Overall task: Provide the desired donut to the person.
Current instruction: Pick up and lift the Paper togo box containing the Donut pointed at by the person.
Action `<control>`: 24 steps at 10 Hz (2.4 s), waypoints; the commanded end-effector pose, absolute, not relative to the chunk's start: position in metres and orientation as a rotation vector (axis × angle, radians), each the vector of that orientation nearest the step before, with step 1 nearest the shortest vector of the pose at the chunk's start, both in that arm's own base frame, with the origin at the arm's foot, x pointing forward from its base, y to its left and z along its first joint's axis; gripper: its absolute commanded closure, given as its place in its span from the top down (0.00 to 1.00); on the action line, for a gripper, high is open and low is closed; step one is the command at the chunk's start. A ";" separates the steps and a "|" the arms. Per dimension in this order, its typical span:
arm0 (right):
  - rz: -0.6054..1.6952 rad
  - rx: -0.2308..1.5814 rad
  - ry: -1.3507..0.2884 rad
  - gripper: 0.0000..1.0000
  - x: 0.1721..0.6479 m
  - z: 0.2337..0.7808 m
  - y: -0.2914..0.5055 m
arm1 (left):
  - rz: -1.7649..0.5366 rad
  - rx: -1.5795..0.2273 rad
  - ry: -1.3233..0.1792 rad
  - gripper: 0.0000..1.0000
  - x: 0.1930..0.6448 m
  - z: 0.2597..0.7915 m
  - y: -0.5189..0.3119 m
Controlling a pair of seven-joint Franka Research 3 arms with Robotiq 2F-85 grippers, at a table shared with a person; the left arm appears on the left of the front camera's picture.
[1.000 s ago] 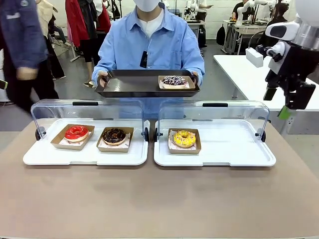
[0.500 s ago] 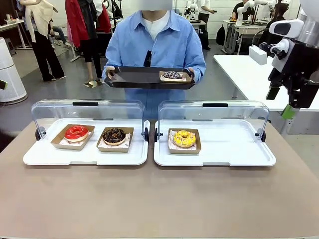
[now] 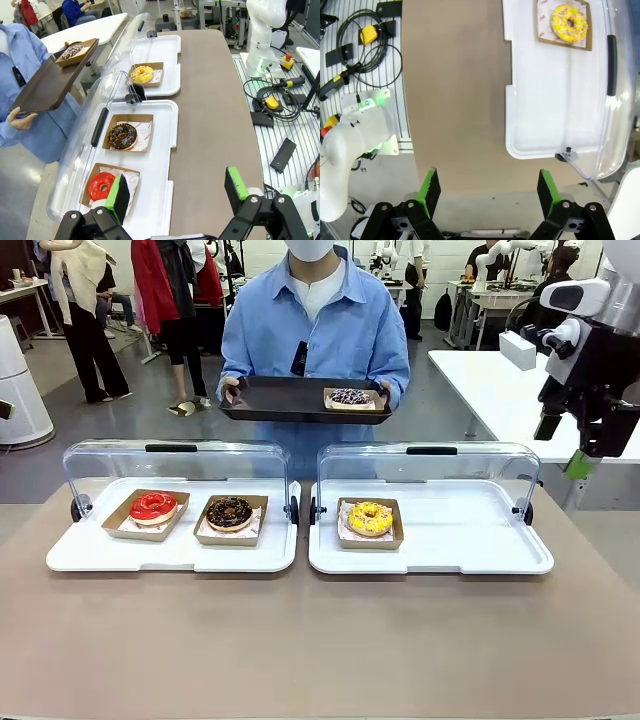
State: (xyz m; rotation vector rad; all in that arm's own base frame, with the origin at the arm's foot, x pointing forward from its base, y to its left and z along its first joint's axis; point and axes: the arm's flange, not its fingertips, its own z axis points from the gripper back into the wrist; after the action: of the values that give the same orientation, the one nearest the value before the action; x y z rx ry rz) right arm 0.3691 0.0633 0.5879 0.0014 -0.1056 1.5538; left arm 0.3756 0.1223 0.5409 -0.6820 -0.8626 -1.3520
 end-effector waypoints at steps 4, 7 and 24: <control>1.554 0.001 -0.106 1.00 0.369 0.588 0.063 | -1.360 -0.690 -0.893 1.00 0.376 0.542 0.123; 1.638 0.749 -0.415 1.00 0.382 0.579 -0.032 | -1.360 -0.690 -0.893 1.00 0.376 0.542 0.123; 1.249 0.802 -0.877 1.00 0.364 0.457 -0.186 | -1.360 -0.690 -0.893 1.00 0.376 0.542 0.123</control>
State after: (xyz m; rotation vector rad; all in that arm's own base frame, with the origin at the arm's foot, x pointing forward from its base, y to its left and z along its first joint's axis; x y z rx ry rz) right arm 0.3655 -0.1864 0.4565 0.8042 -0.8699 1.2490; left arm 0.3760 0.1218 0.5418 -0.6841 -0.8709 -1.3483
